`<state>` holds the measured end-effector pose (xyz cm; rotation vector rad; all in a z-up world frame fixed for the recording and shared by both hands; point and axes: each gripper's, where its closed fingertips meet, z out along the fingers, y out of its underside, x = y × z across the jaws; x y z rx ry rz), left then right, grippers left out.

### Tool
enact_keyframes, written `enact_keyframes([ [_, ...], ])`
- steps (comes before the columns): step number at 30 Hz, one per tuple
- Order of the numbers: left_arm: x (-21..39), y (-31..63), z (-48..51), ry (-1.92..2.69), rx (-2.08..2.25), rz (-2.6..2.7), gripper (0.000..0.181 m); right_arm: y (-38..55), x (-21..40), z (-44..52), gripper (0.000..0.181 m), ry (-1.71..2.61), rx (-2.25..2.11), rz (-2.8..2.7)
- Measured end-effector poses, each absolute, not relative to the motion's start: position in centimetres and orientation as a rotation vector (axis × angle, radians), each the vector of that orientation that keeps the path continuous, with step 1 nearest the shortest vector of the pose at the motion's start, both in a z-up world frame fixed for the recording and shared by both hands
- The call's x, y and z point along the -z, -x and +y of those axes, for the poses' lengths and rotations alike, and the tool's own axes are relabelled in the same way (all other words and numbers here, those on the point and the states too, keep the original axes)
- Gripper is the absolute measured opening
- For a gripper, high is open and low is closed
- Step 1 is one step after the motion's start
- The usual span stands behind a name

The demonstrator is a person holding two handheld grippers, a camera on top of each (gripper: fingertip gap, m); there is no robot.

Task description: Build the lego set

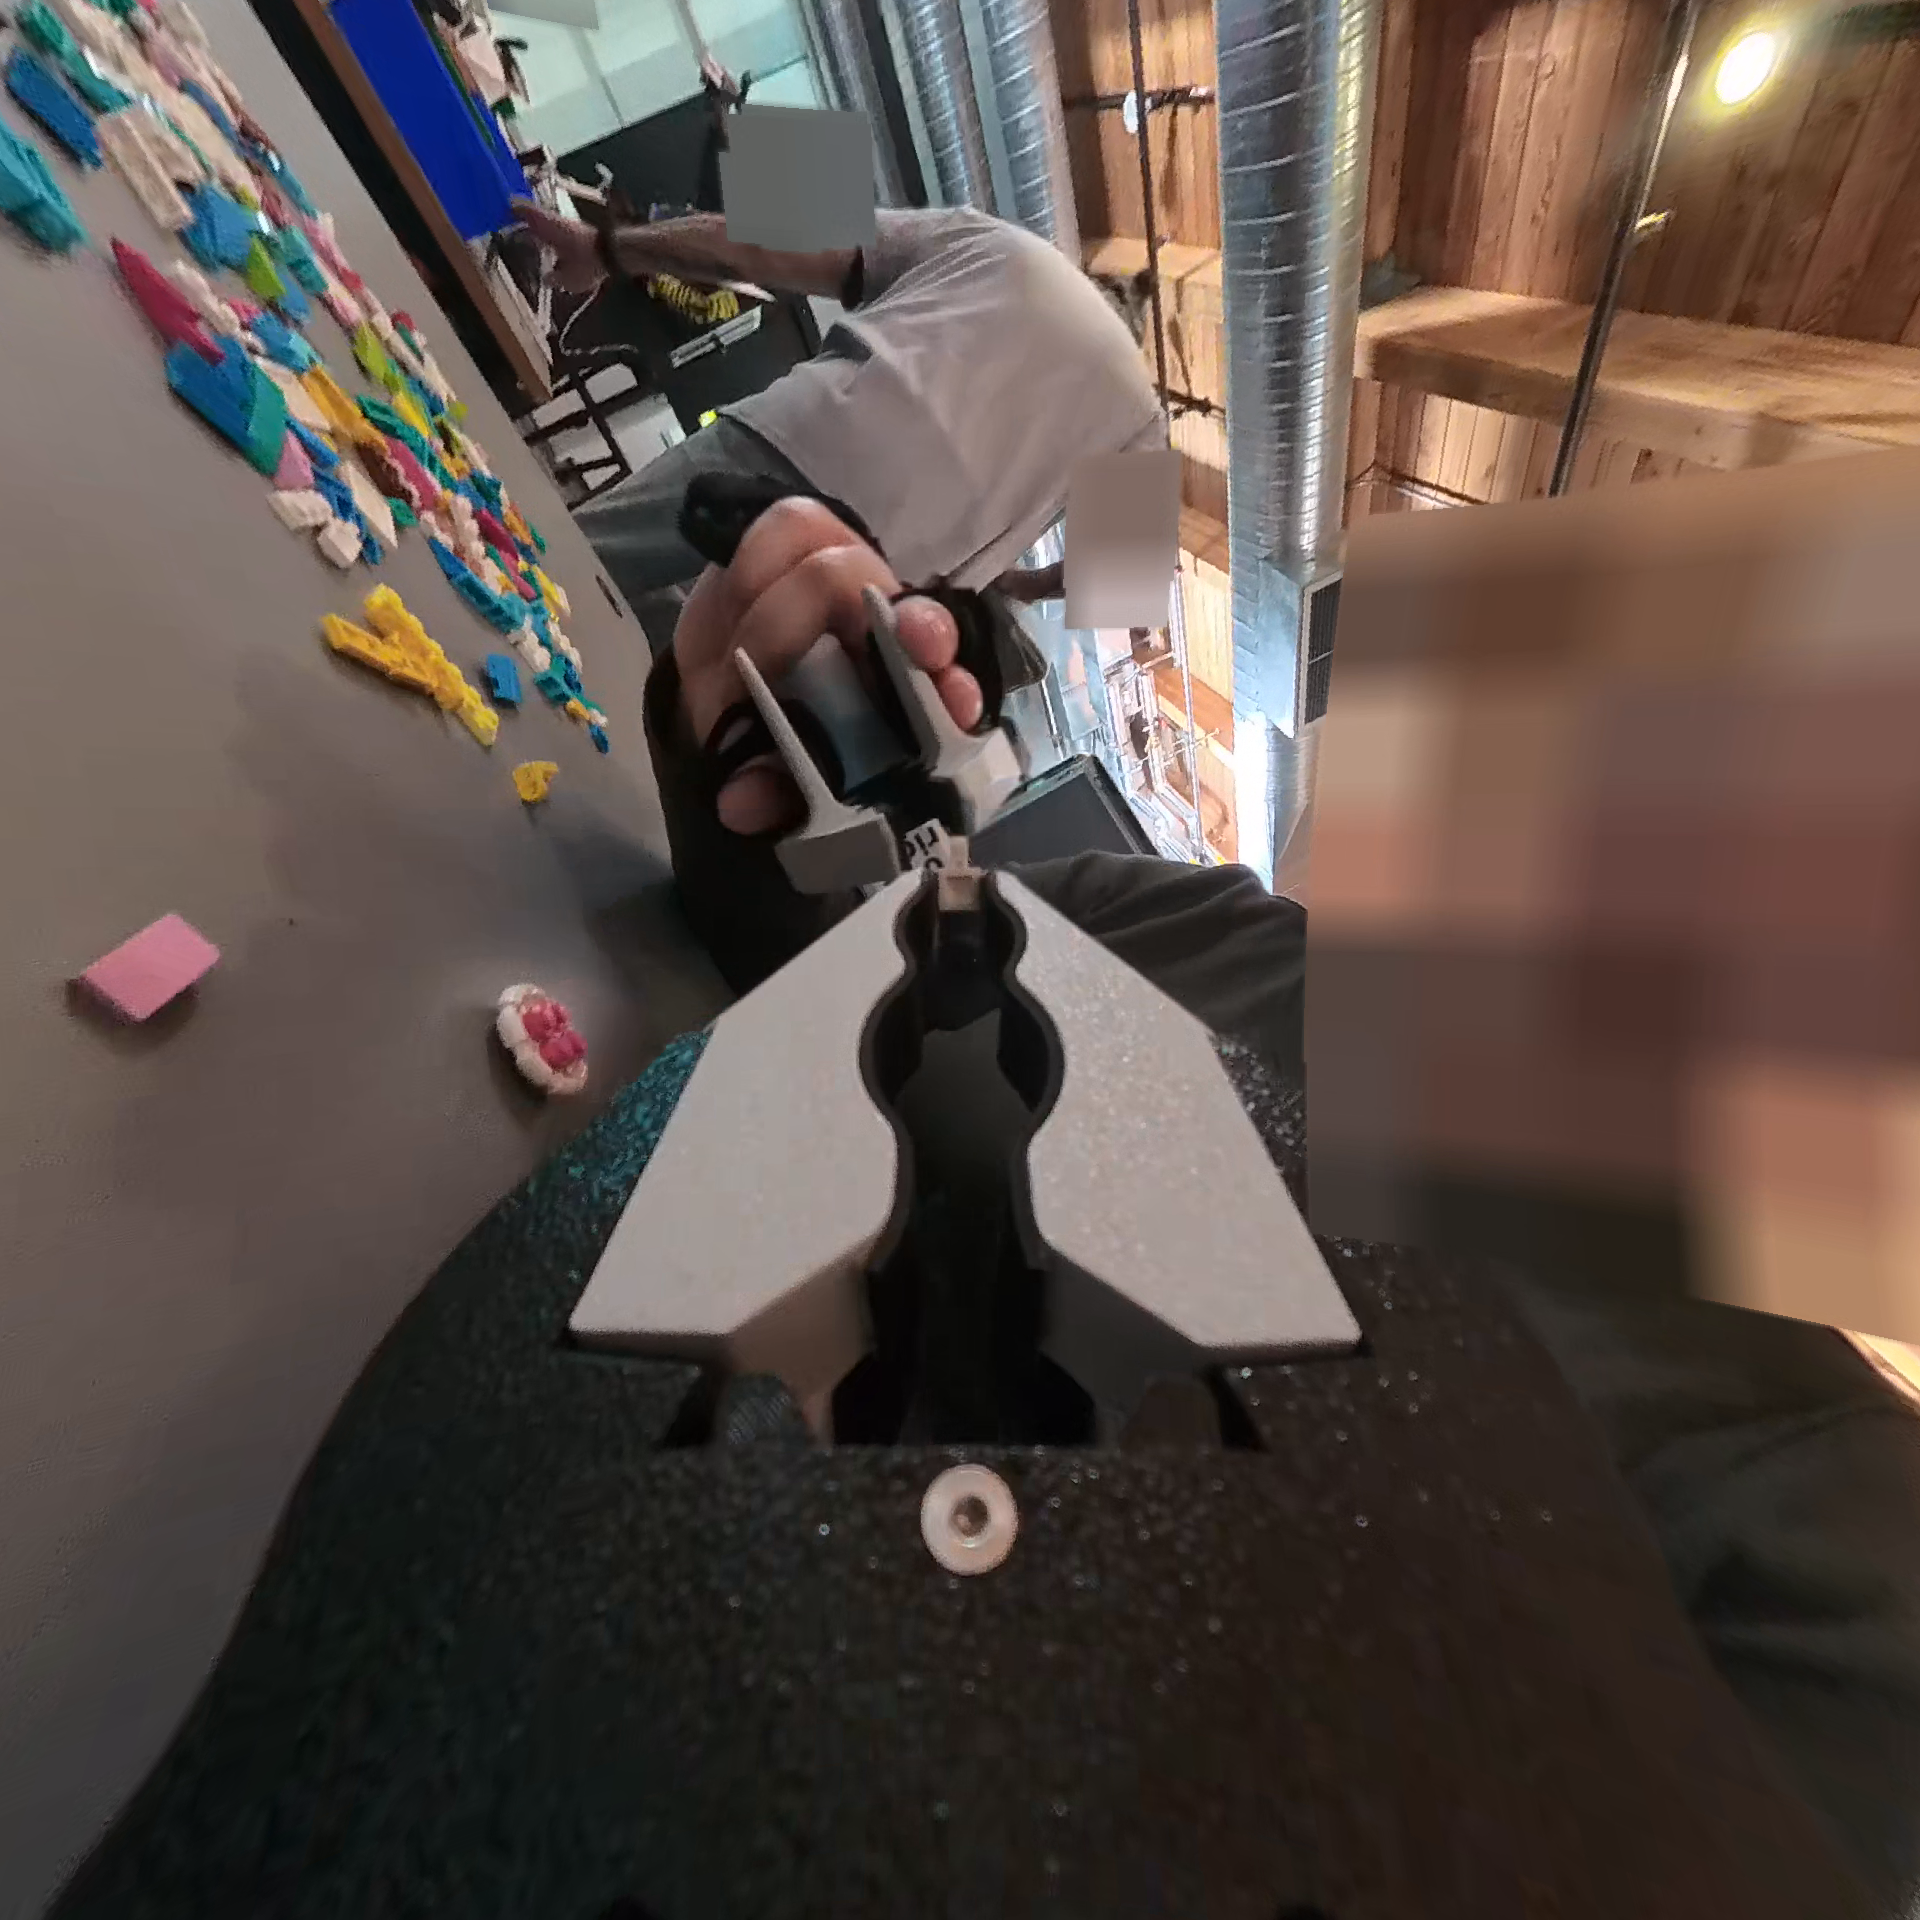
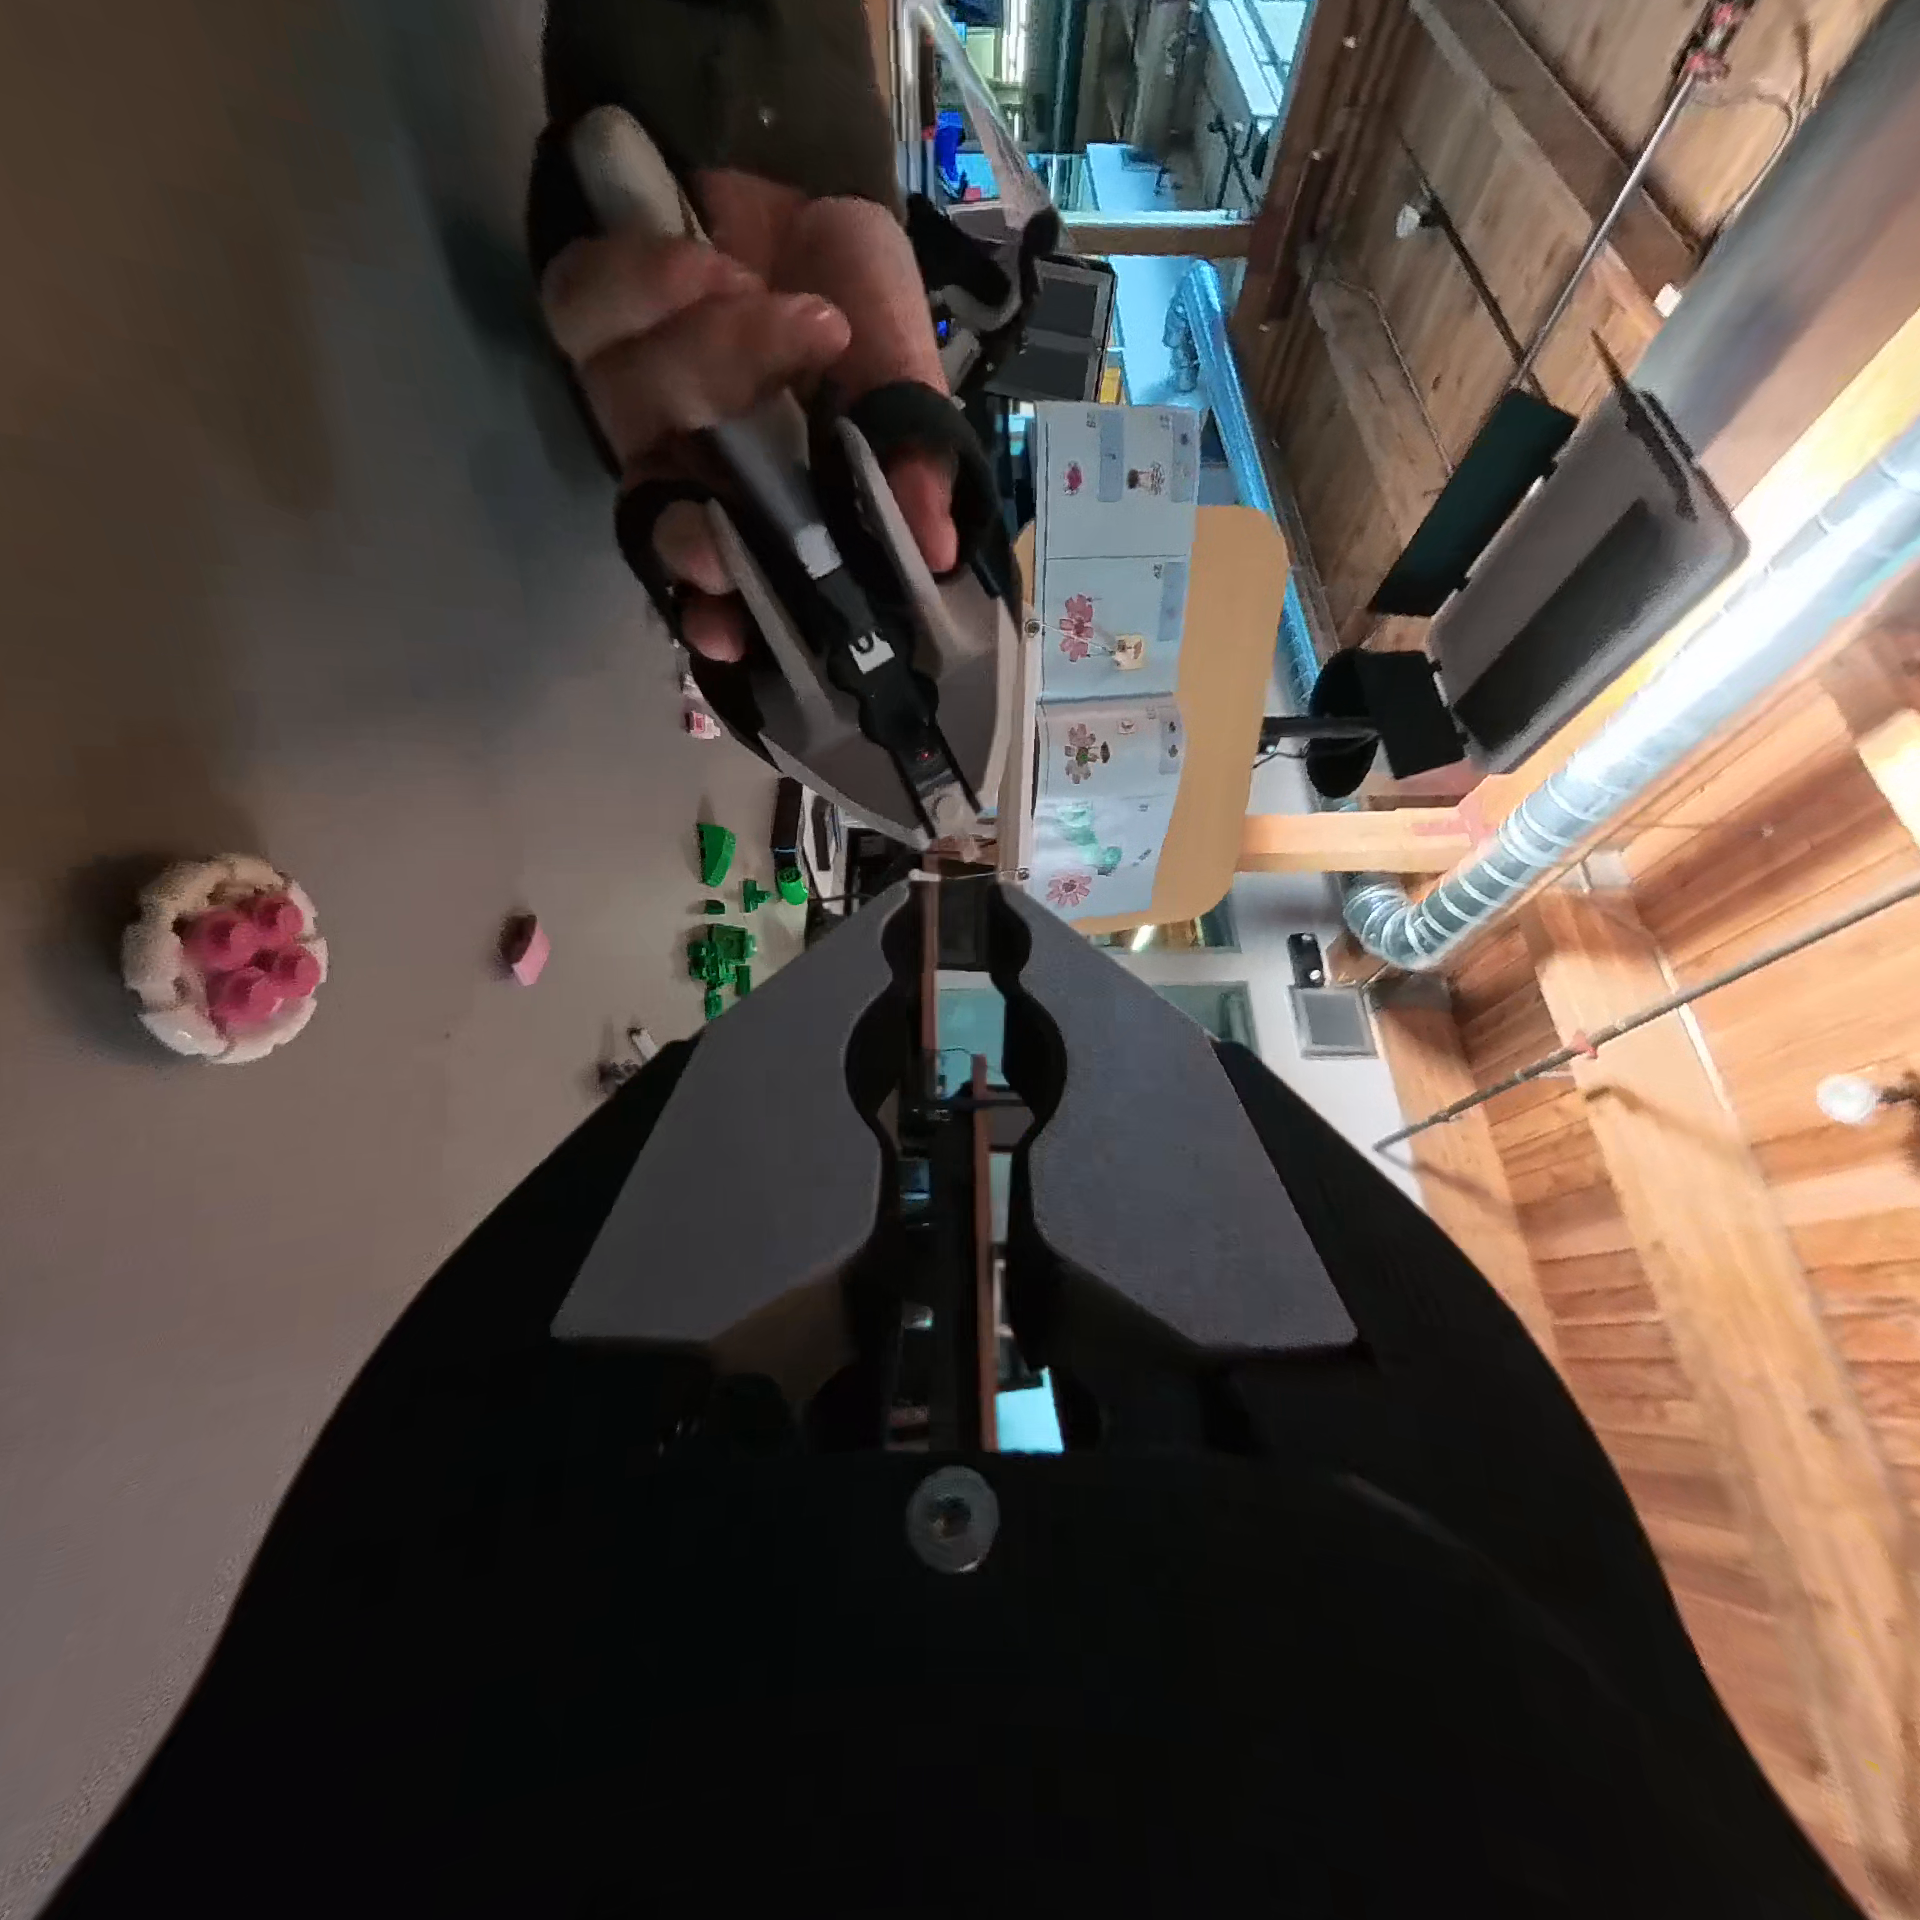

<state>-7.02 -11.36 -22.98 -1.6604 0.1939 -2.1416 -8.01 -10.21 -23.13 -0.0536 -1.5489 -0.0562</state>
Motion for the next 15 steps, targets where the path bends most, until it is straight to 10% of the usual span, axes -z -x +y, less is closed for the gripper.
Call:
enact_keyframes([
  [1, 23.24, 6.92, -11.36, 1.677, 2.14, 0.193, 0.006, 8.04, 23.15, -10.39, 0.01, 0.033, 0.071, -1.543],
  [15, 23.89, 6.99, -10.46, 1.704, 2.092, 0.13, 0.008, 8.29, 24.01, -10.03, 0.001, 0.142, 0.052, -1.657],
])
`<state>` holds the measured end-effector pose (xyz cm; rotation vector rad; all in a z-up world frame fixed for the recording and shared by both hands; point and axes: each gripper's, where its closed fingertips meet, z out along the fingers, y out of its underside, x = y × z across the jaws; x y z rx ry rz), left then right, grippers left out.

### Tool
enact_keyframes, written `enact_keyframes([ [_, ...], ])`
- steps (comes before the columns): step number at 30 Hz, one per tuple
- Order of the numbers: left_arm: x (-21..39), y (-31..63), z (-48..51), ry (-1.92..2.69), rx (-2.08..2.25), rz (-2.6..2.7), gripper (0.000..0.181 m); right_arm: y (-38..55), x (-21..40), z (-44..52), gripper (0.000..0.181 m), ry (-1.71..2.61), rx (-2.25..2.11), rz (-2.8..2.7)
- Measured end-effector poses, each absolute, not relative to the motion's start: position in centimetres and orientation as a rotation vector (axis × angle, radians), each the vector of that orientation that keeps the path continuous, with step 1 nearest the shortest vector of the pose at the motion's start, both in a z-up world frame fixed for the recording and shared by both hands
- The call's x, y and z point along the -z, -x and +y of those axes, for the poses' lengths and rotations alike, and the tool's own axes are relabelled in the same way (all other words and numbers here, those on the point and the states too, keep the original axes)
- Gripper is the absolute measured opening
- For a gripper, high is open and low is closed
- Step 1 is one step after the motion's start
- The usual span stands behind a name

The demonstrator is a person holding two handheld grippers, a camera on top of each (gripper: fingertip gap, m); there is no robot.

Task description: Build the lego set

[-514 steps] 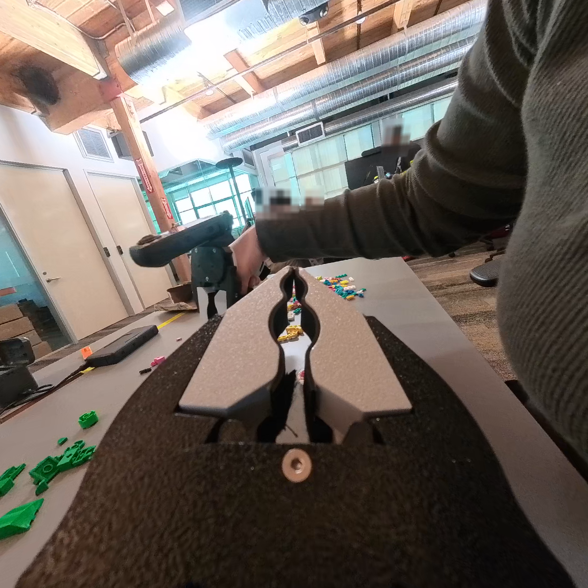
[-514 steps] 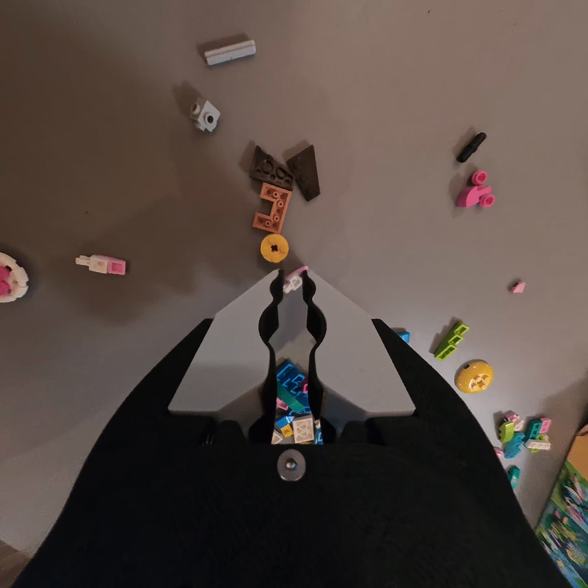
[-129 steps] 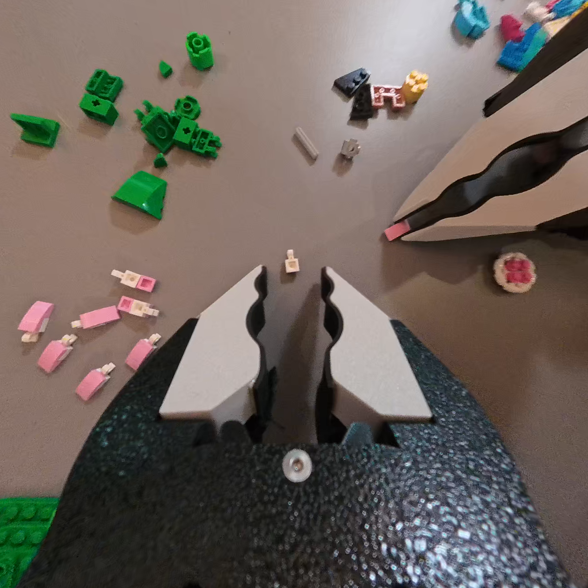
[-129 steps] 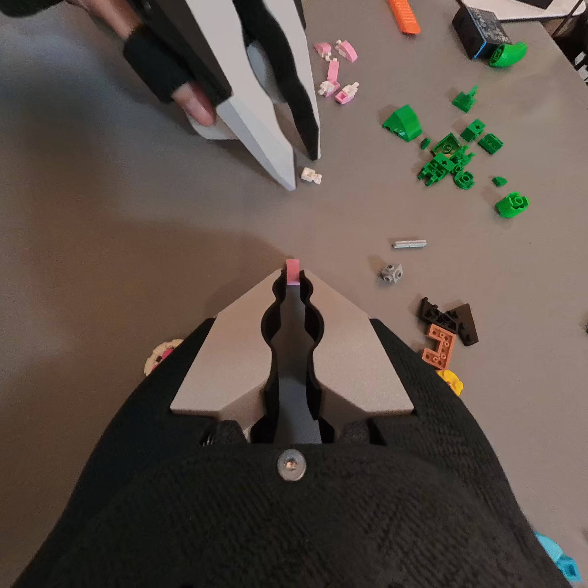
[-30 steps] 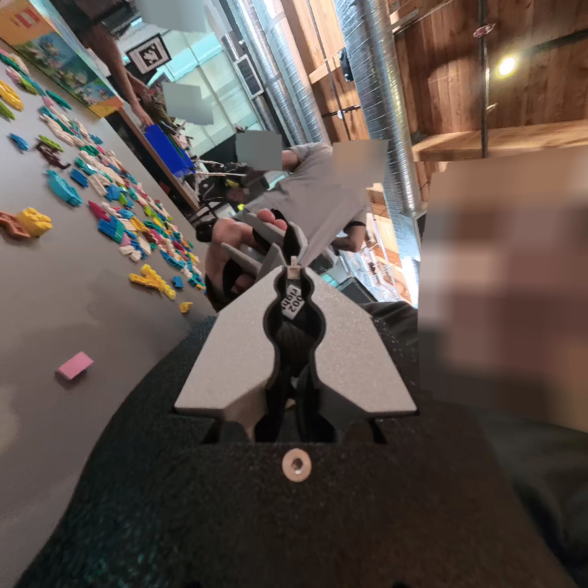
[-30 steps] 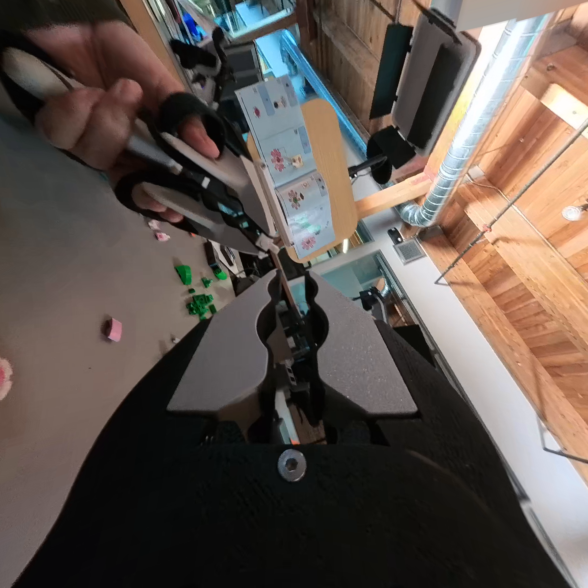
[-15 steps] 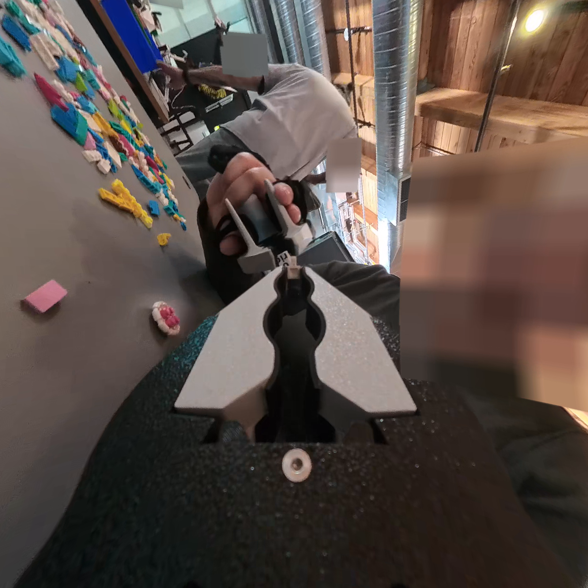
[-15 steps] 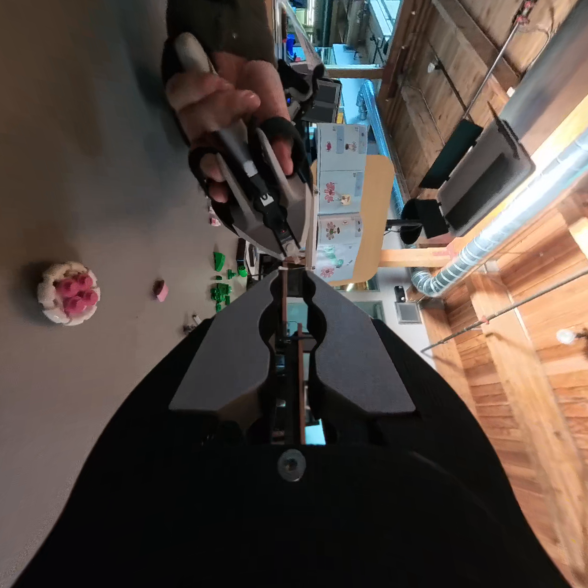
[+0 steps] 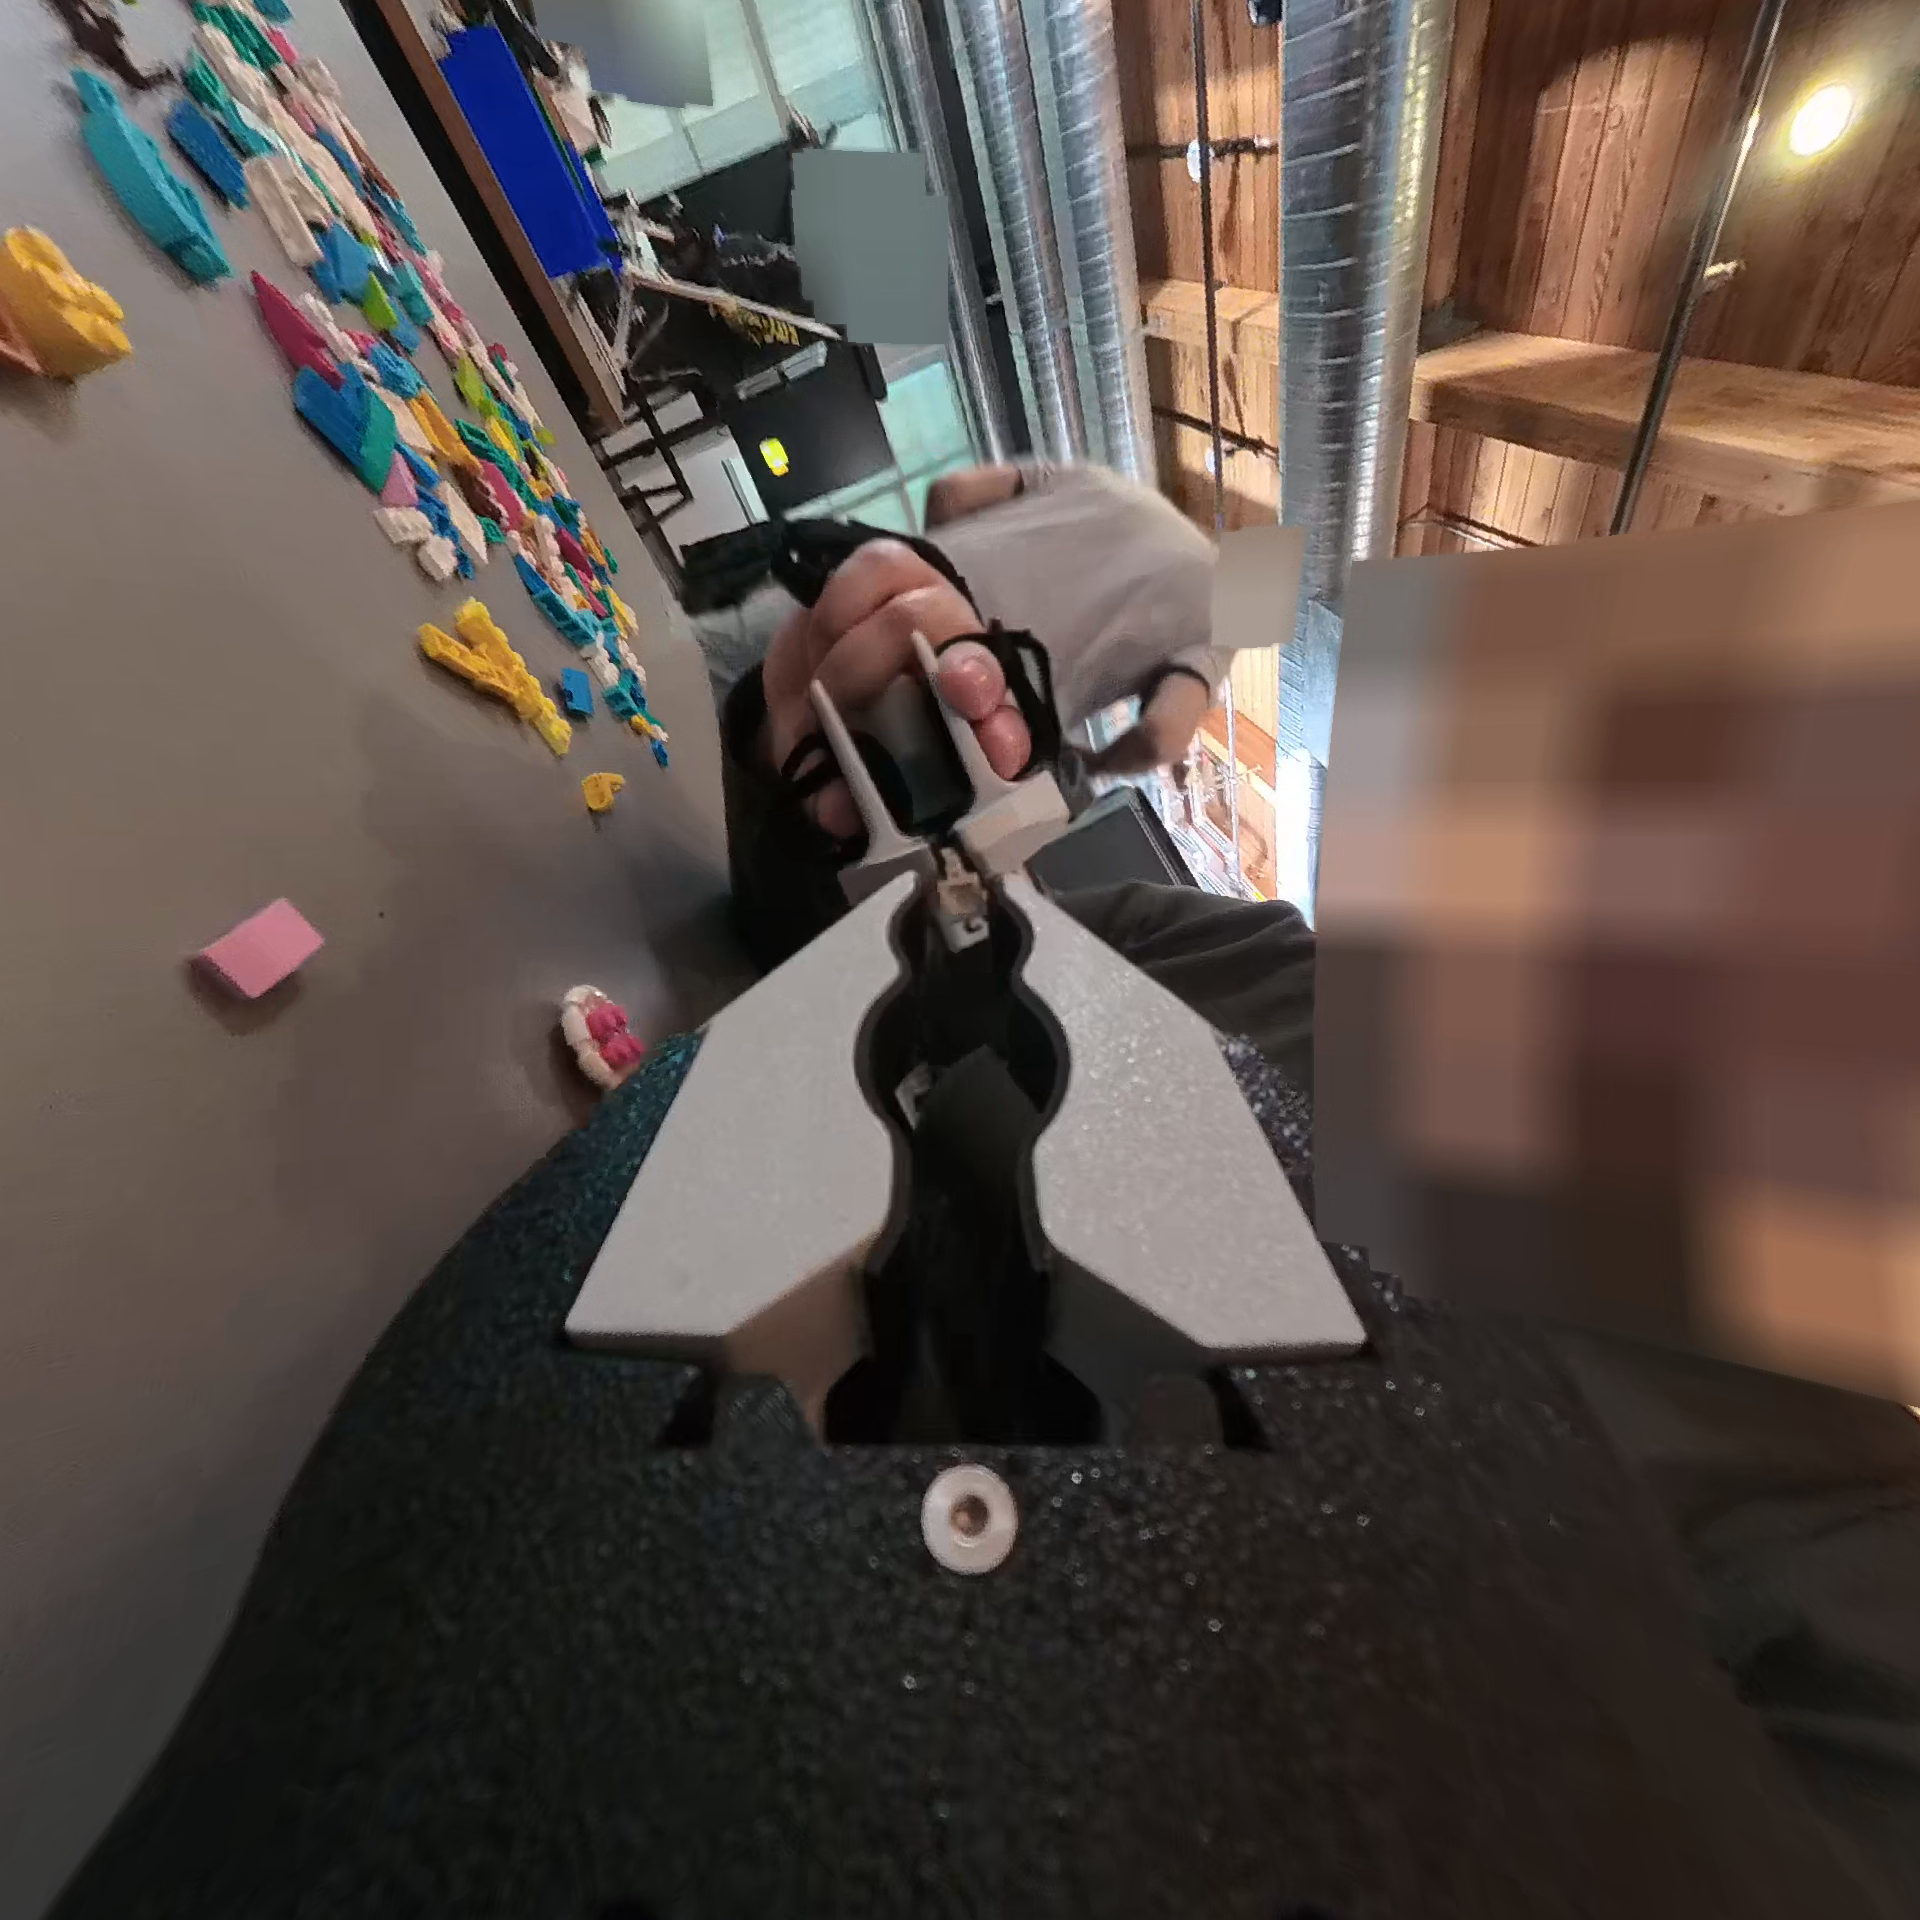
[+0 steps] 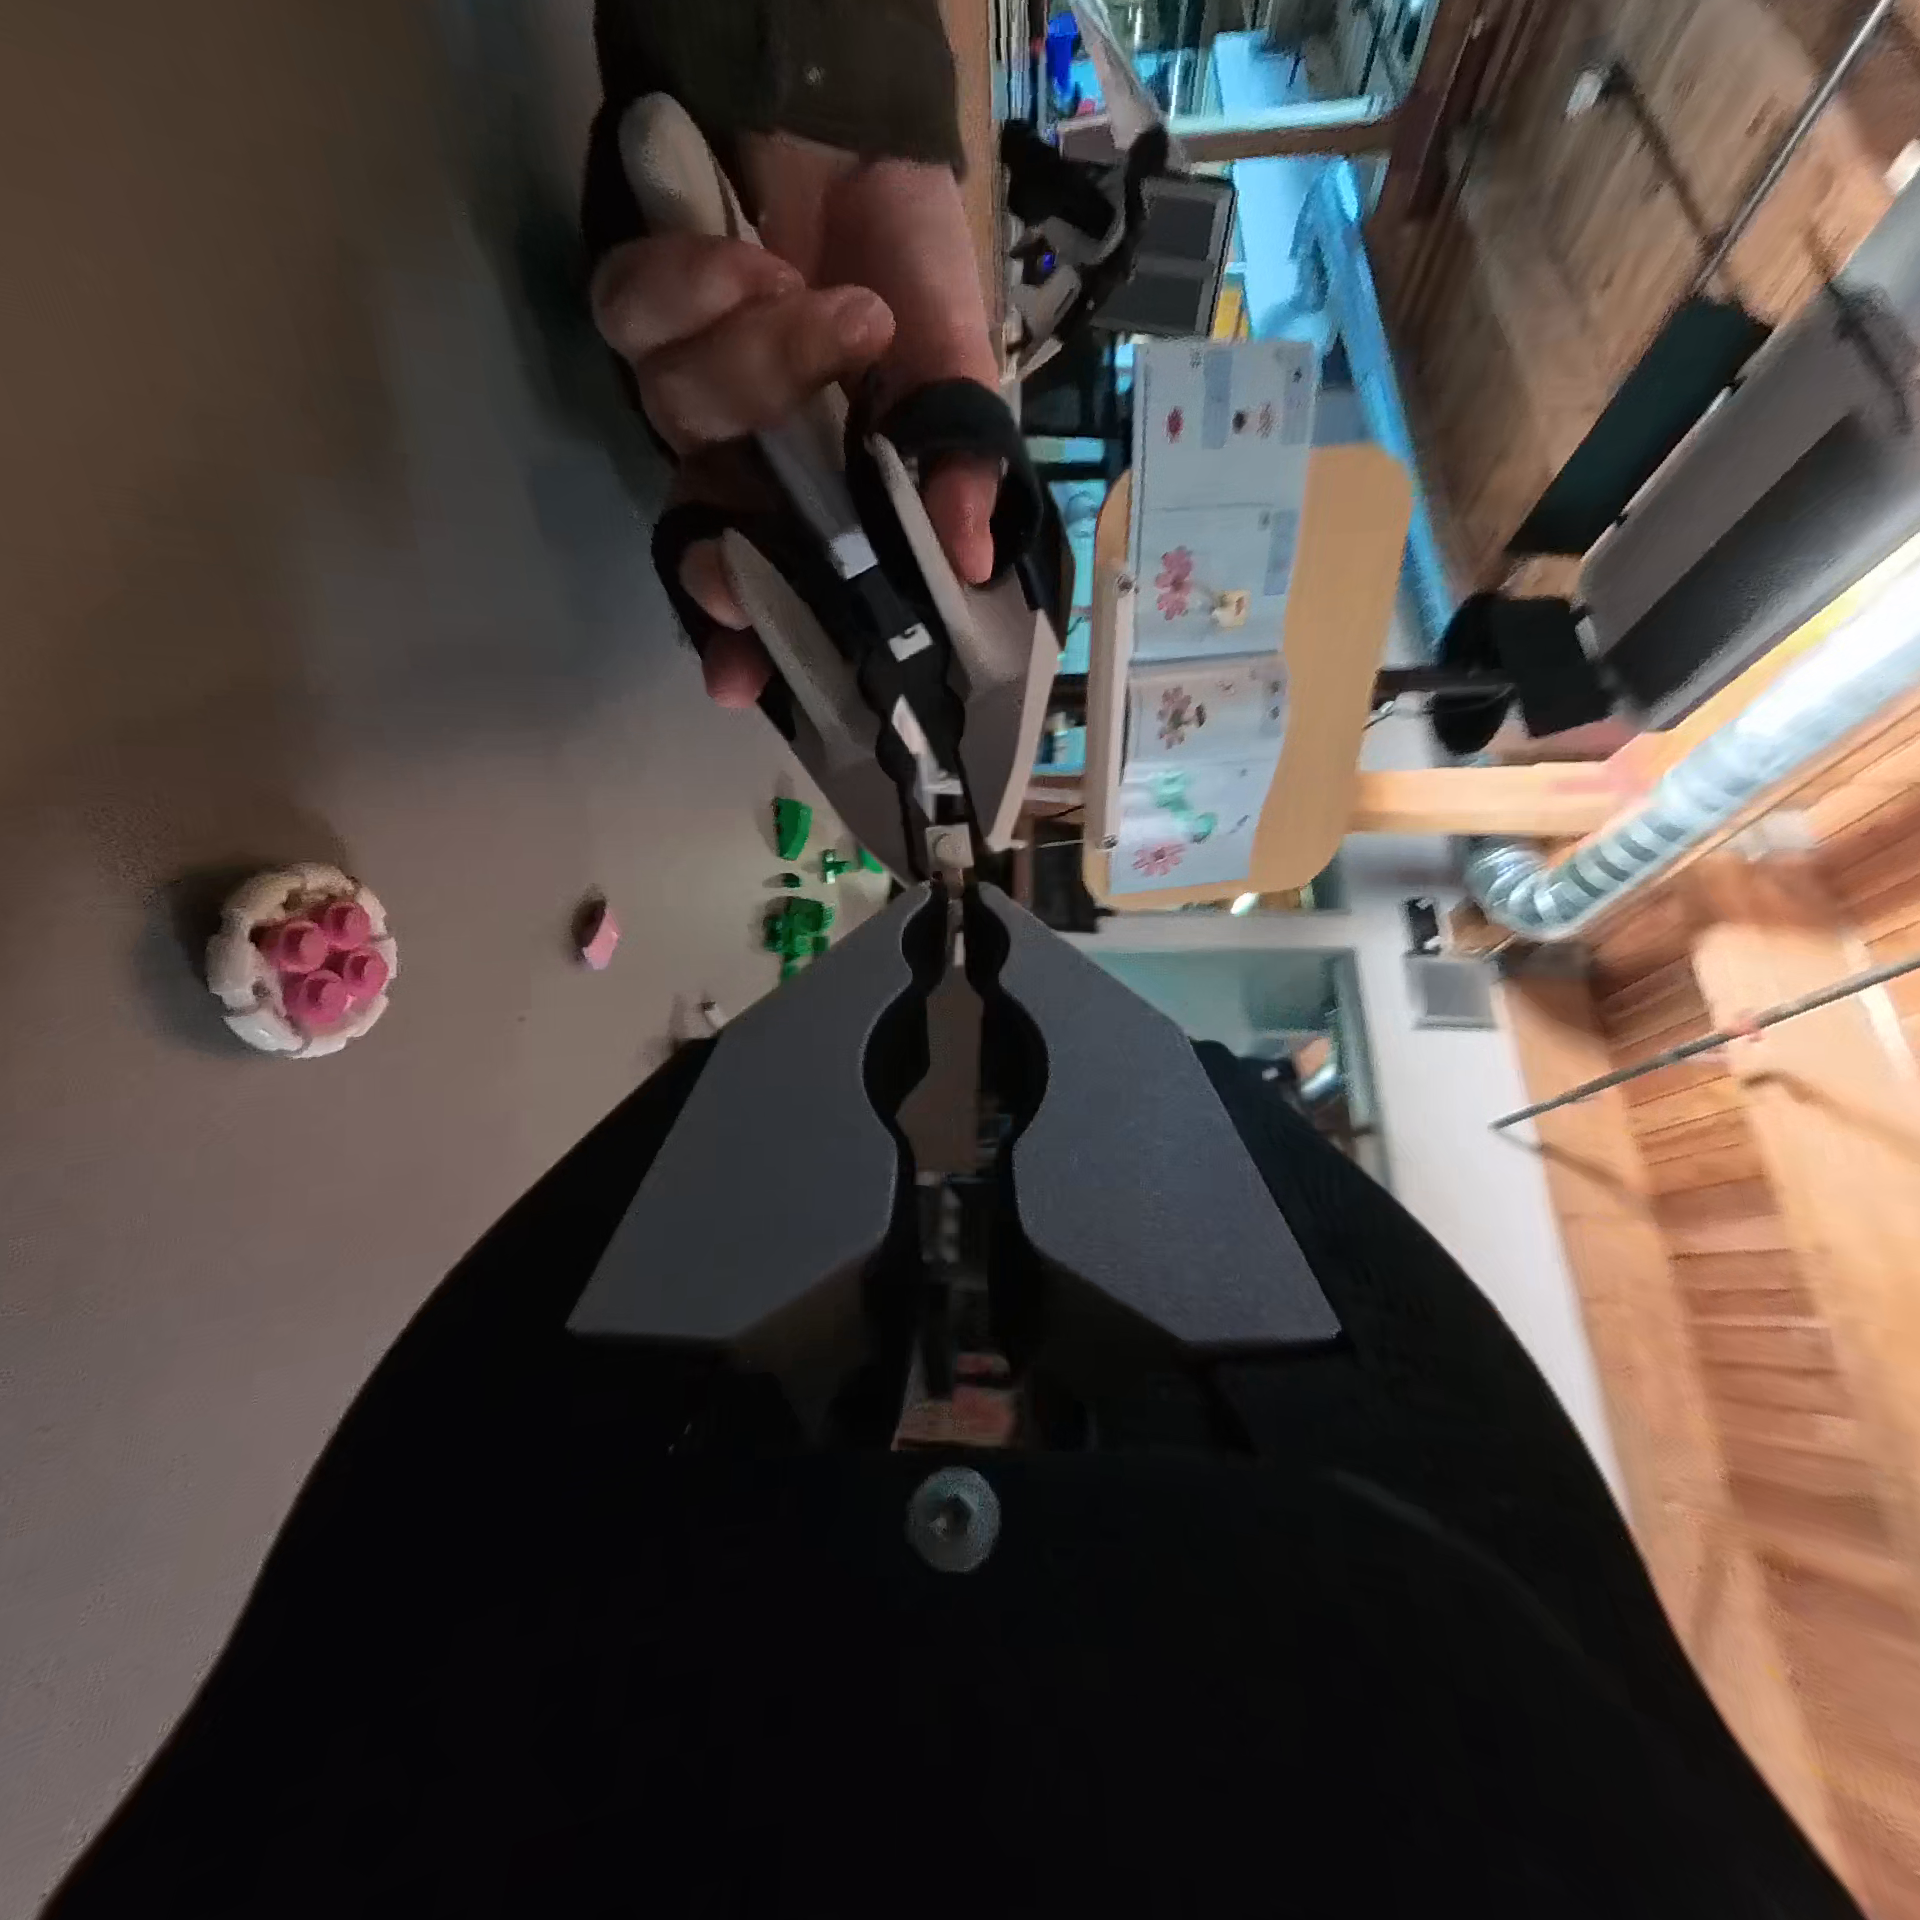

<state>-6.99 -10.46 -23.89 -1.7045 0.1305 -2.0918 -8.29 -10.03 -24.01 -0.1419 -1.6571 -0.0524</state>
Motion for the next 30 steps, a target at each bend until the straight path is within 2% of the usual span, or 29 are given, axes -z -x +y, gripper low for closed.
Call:
enact_keyframes([
  [4, 23.1, 7.8, -8.8, 1.668, 1.893, 0.125, 0.025, 8.3, 25.6, -8.6, 0.002, 0.431, -0.135, -1.781],
  [7, 24.4, 8.8, -7.7, 1.78, 1.459, 0.279, 0.038, 7.9, 28.3, -6.7, 0.001, 0.732, -0.248, -1.899],
  [10, 27.9, 9.6, -7.1, 1.966, 0.928, 0.537, 0.036, 7.2, 30.9, -6.1, 0.001, 1.02, -0.401, -1.981],
  [13, 30.6, 9.5, -7.3, 2.048, 0.645, 0.765, 0.037, 6.6, 32.6, -6.6, 0.001, 1.237, -0.555, -2.031],
  [17, 33.6, 9.9, -7.4, 2.17, 0.546, 0.895, 0.039, 6.2, 33.2, -7.1, 0.001, 1.376, -0.677, -2.038],
  [24, 33.6, 10.0, -6.3, 2.17, 0.589, 0.881, 0.029, 5.8, 33.7, -6.8, 0.001, 1.455, -0.695, -2.035],
  [30, 33.6, 9.7, -7.7, 2.196, 0.601, 0.939, 0.029, 5.7, 33.7, -6.6, 0.001, 1.46, -0.674, -2.031],
])
